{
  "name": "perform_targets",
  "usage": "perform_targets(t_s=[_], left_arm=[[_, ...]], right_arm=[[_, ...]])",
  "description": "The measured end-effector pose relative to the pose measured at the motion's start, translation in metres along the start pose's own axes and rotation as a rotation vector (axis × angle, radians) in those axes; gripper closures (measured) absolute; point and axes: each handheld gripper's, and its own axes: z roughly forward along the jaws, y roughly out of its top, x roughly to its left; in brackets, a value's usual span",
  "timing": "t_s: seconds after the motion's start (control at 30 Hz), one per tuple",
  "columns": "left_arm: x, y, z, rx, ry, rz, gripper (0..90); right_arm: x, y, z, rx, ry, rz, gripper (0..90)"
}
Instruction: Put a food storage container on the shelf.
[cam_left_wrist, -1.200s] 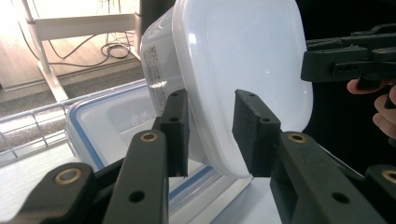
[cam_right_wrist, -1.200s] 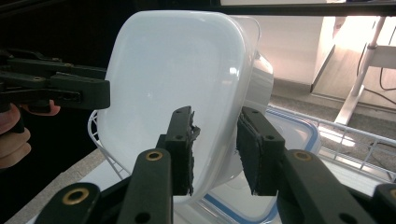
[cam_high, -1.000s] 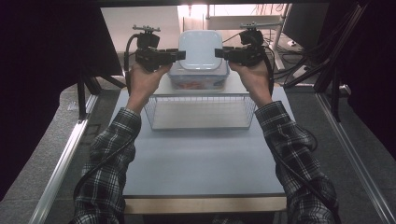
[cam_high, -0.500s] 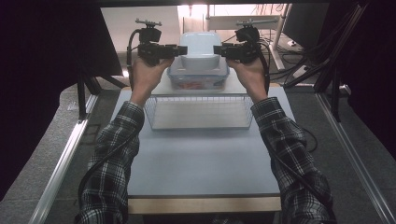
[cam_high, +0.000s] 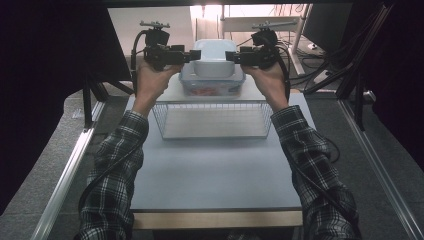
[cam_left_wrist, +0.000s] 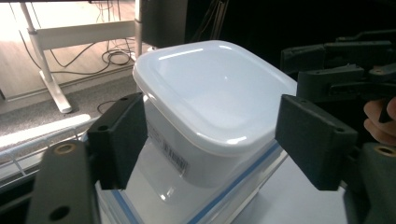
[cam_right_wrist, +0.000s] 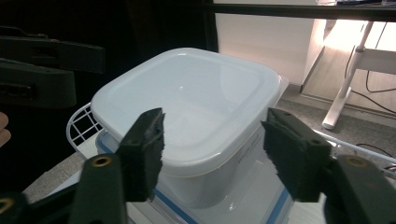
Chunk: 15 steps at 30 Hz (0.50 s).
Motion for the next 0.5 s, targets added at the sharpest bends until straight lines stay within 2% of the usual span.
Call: perform_targets(t_s=[0.07, 0.3, 0.4, 0.47, 0.5], left_arm=[[-0.001, -0.004, -0.001, 0.001, -0.026, 0.013, 21.2], [-0.004, -0.017, -0.002, 0.025, -0.045, 0.061, 11.6], [-0.005, -0.024, -0.002, 0.034, -0.057, 0.067, 9.4], [-0.005, -0.028, -0.003, 0.039, -0.059, 0.059, 8.8], [-0.004, -0.031, -0.004, 0.043, -0.073, 0.053, 8.8]], right_arm=[[0.000, -0.001, -0.001, -0.002, 0.017, -0.002, 31.7], [0.003, -0.009, -0.003, 0.003, 0.040, -0.037, 20.4], [0.004, -0.015, -0.005, 0.006, 0.055, -0.046, 17.0], [0.004, -0.018, -0.006, 0.004, 0.068, -0.046, 14.9], [0.004, -0.020, -0.007, 0.004, 0.072, -0.045, 13.9]])
